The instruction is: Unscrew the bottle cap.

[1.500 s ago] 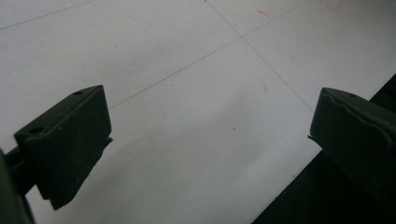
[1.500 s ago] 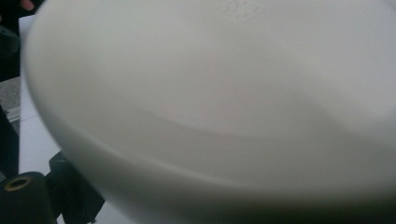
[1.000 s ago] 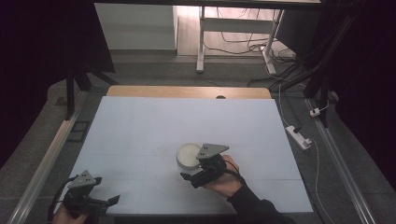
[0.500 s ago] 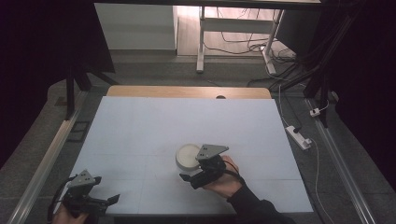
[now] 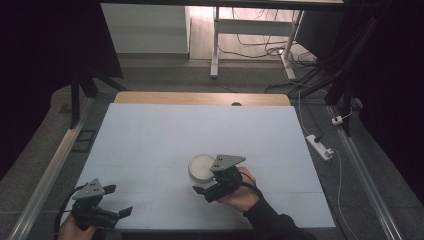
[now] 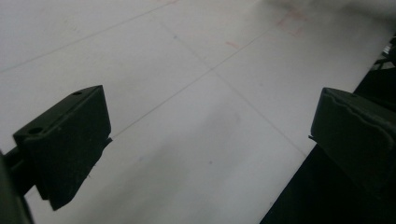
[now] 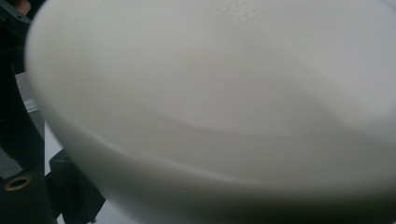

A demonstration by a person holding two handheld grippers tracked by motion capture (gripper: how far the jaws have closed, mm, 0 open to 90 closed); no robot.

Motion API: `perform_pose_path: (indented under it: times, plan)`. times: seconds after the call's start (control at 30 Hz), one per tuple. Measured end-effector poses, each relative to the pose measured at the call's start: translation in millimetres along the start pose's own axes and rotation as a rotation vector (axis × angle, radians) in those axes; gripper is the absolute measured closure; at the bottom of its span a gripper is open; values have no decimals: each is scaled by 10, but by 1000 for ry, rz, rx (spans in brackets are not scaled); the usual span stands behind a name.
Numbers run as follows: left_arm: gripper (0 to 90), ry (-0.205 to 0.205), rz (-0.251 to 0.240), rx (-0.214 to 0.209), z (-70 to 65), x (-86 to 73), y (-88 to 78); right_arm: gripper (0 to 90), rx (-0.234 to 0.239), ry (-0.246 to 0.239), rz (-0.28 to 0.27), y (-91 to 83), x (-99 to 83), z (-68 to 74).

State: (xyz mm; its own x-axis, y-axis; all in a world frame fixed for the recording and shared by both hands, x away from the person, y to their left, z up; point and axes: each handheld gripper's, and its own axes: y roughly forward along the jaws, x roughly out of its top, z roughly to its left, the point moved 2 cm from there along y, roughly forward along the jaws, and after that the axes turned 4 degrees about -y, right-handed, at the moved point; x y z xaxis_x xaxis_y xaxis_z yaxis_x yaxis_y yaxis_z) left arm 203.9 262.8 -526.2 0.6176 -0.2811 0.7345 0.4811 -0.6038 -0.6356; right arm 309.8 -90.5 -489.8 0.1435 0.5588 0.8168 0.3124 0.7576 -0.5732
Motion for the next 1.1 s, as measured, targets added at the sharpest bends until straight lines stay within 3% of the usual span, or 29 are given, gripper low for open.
perform_pose_path:
  times: [0.2, 0.4, 0.6, 1.0, 1.1]
  plan:
    - [0, 26, -18, -59, -89, 108, 62, 66, 3, -6, -3, -6, 3, 4]
    - [0, 66, -38, -75, -162, 190, 97, 66, 6, -9, -2, -7, 6, 9]
    - [0, 55, -53, -112, -186, 274, 154, 66, 8, -14, -1, -6, 6, 16]
    - [0, 94, -51, -103, -208, 506, 302, 66, 12, -30, 4, 6, 3, 26]
    - [0, 124, -47, -115, -244, 572, 360, 66, 14, -31, 2, 5, 1, 23]
